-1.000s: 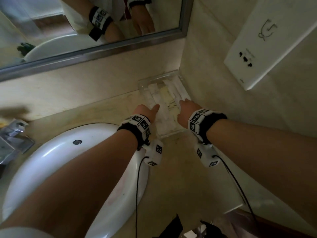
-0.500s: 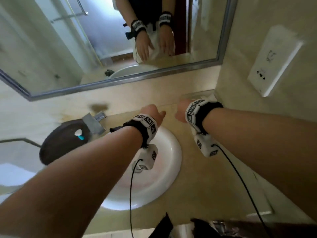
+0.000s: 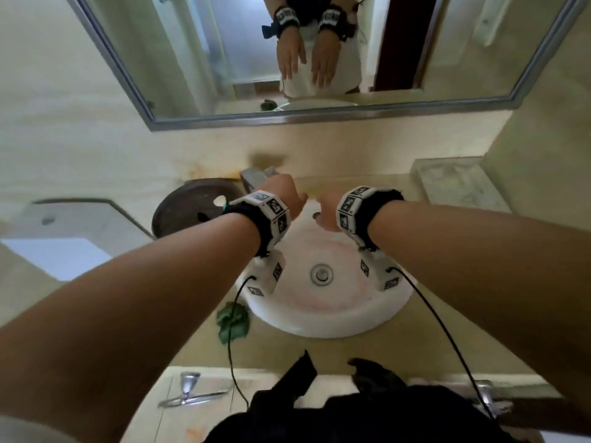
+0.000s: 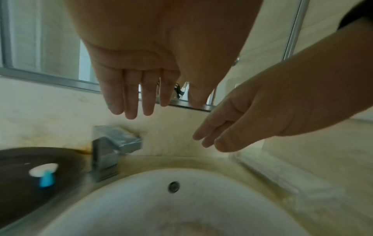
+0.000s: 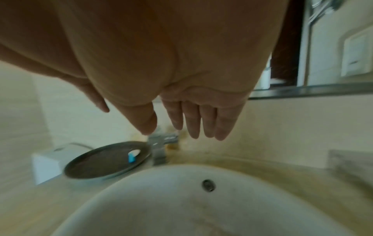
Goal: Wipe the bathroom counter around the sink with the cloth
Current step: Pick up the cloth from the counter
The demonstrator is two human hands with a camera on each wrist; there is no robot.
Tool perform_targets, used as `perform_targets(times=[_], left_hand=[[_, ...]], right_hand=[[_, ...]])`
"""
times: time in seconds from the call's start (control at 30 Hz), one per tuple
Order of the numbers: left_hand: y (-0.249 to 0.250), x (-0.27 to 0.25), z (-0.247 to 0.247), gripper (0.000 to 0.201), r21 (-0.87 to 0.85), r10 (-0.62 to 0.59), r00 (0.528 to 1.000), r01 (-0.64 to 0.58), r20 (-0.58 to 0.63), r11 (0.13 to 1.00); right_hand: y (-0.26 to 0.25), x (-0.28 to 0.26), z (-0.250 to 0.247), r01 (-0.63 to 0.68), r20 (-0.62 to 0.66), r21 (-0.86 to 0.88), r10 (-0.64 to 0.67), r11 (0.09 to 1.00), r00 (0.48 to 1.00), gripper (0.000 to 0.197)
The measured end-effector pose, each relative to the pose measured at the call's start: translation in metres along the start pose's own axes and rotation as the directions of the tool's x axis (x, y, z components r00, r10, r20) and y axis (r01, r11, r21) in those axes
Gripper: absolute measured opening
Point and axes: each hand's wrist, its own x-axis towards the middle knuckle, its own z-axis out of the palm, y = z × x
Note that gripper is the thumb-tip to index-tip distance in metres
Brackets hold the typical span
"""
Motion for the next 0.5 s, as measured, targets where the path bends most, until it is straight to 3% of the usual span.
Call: perform_targets(times=[0.07,0.17,0.23,0.37,0.43,0.5], left_hand=[[-0.047,-0.015,0.008,0.039,-0.01,0.035,0.999,-0.034,0.035,0.999],[-0.108,-0.043,0.02,0.039,-0.013,0.103,0.994,-0.102,0.046,0.995],[-0.144,-0.063,0.031,0.037,-0.041,0.112,0.992,-0.109,0.064,0.993],[-0.2,-0.096,0.061,0.034,-0.066,-0.003,0.986,0.014,0.168,0.998],[-0.224,-0.11,0.077,0.036,-0.083,-0.062,0.975,0.081,0.212,0.993],[-0.243,-0.123,0.092,0.037,-0.089,-0.107,0.962,0.133,0.252,0.987]], right_hand=[[-0.046,0.013,0.026,0.09,0.044,-0.099,-0.086,0.991,0.995,0.048],[-0.118,0.021,0.062,0.231,0.252,-0.315,-0.153,0.921,0.956,0.054],[-0.158,0.022,0.084,0.297,0.311,-0.355,-0.187,0.887,0.932,0.053],[-0.207,0.003,0.118,0.378,0.354,-0.37,-0.247,0.849,0.902,0.039],[-0.219,-0.004,0.132,0.372,0.355,-0.3,-0.259,0.878,0.898,0.042],[-0.228,0.0,0.145,0.402,0.382,-0.378,-0.254,0.834,0.888,0.047]])
